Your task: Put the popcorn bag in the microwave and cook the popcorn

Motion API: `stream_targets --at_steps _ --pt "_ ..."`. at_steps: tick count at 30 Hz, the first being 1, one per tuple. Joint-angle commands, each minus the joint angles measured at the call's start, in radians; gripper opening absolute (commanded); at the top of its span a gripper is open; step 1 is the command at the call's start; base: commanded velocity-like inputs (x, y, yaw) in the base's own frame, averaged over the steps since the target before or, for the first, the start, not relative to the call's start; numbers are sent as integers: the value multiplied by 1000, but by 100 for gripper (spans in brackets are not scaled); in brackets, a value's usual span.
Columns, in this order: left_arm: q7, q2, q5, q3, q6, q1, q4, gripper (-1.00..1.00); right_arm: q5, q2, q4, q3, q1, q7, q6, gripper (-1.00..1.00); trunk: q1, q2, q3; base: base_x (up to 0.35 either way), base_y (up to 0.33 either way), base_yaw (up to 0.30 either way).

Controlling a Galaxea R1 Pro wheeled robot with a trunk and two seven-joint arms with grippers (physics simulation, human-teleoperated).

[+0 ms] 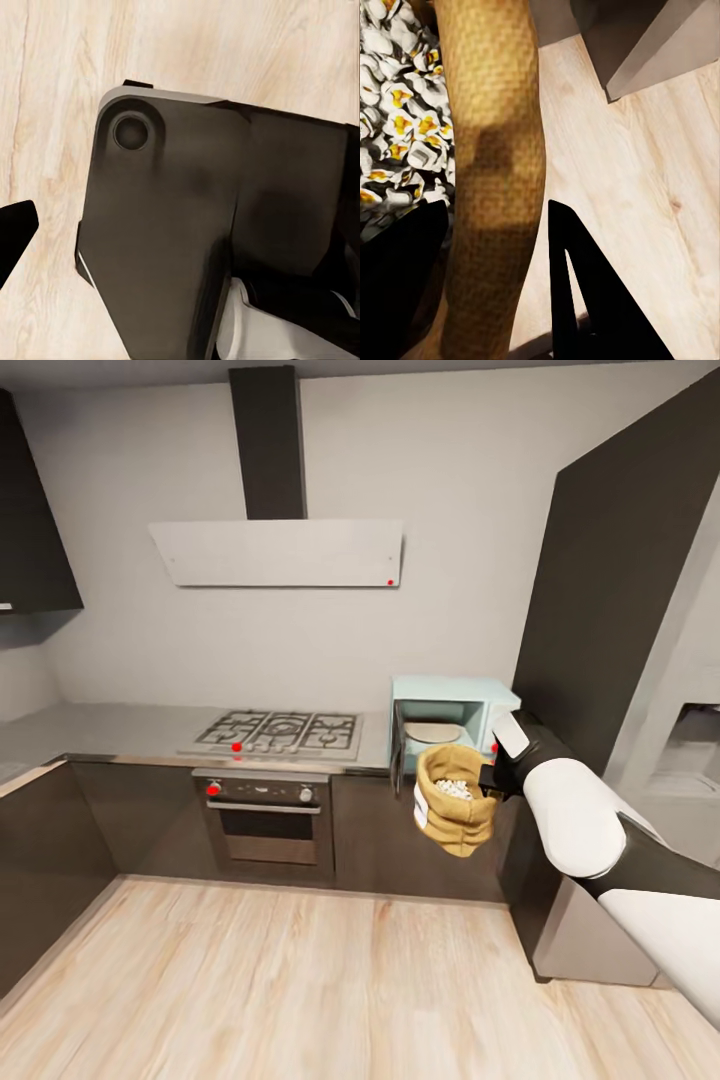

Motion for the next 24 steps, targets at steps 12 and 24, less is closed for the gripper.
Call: stream_targets --at_steps 12,24 --pt "-1 3 2 10 -2 1 -2 100 0 7 0 -7 7 -10 3 -100 1 -2 -2 101 -37 1" --pt "0 3 3 10 2 -7 -2 100 0 10 0 -7 19 -7 3 -100 1 -2 -2 333 0 0"
